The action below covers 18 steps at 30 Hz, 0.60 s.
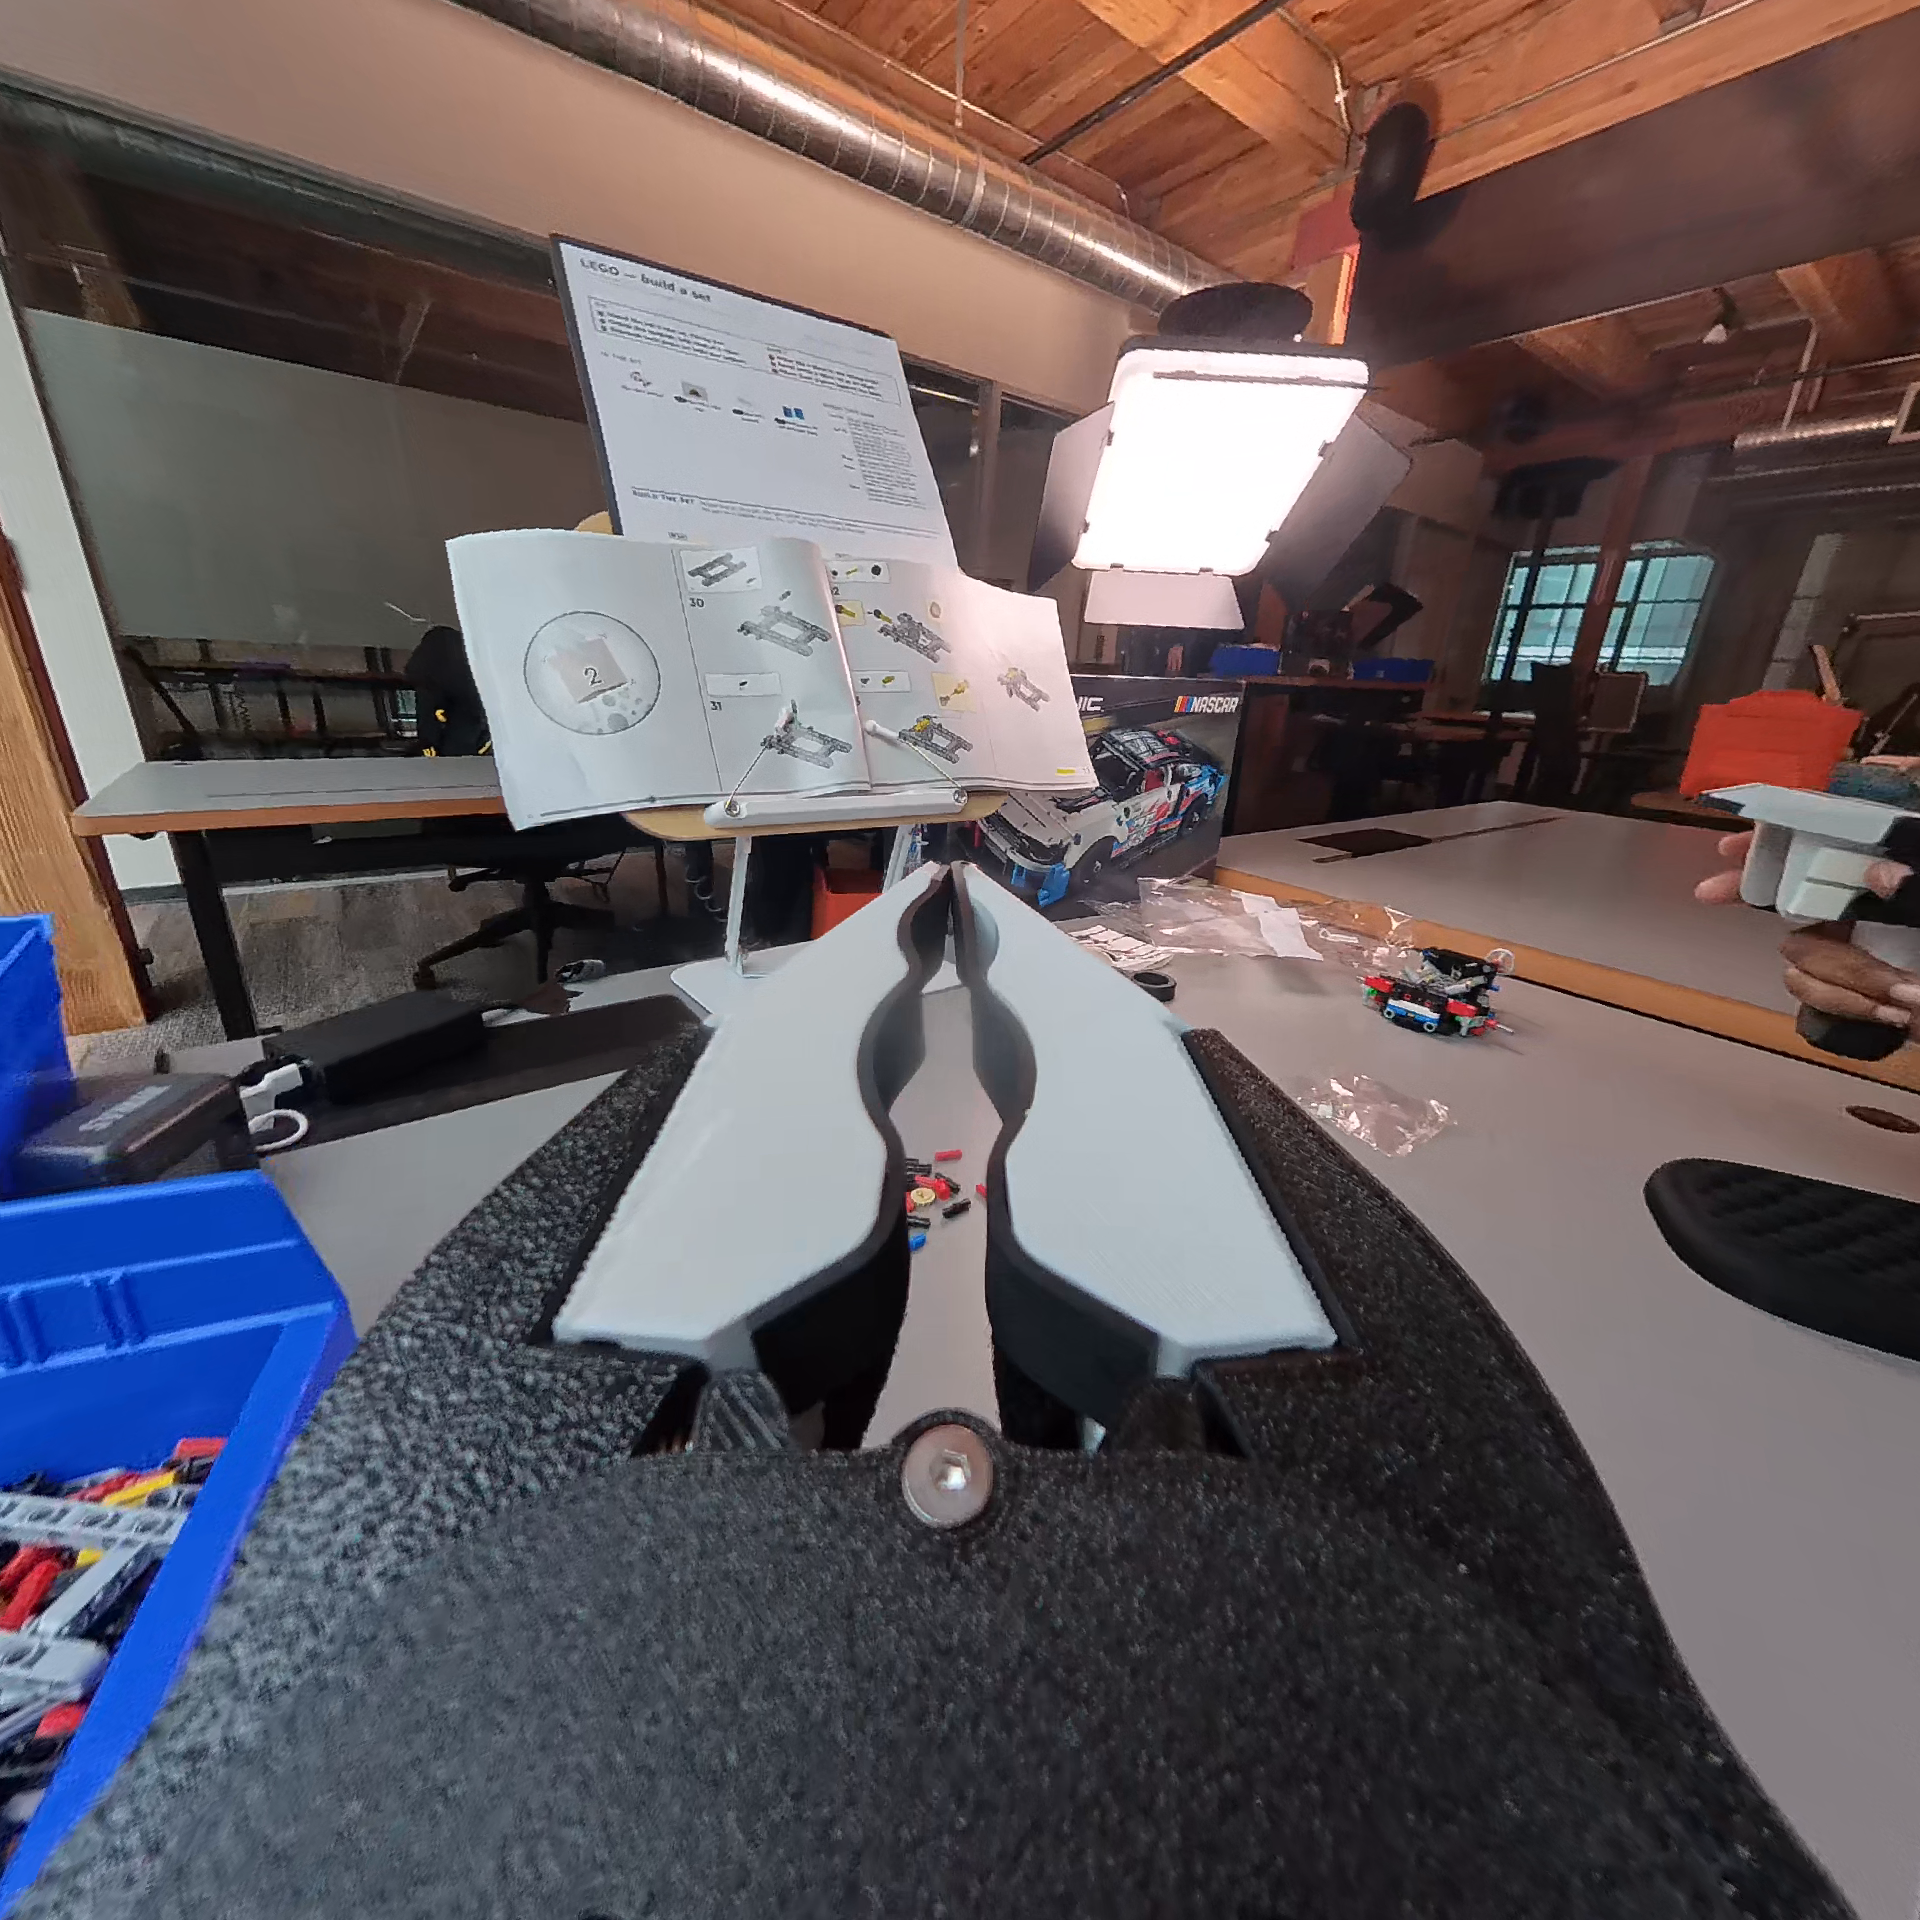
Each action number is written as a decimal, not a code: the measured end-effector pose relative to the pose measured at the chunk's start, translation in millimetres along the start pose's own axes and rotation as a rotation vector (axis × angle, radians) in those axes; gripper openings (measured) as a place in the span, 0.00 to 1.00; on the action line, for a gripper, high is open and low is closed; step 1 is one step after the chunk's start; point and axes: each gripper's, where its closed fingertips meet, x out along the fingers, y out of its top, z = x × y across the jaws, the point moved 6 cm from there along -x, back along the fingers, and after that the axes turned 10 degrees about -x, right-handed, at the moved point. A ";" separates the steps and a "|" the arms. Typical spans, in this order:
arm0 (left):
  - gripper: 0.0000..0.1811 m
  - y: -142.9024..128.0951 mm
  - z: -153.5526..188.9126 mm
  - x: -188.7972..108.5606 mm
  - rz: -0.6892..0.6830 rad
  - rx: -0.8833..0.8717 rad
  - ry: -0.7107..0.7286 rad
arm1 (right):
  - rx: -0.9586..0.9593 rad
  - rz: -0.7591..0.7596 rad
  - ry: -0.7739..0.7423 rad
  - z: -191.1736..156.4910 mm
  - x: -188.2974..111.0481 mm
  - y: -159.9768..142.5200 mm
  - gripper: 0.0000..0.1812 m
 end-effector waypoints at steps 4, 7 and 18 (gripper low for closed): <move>0.00 2.5 6.5 50.3 -0.084 0.055 0.021 | -0.078 -0.116 -0.007 5.0 51.8 3.5 0.00; 0.00 -12.7 2.4 95.5 -0.159 0.059 0.057 | -0.094 -0.189 -0.032 12.7 93.5 -4.9 0.00; 0.19 -125.9 -15.7 183.1 -0.372 -0.051 -0.042 | -0.069 -0.472 0.070 6.7 178.2 -122.6 0.09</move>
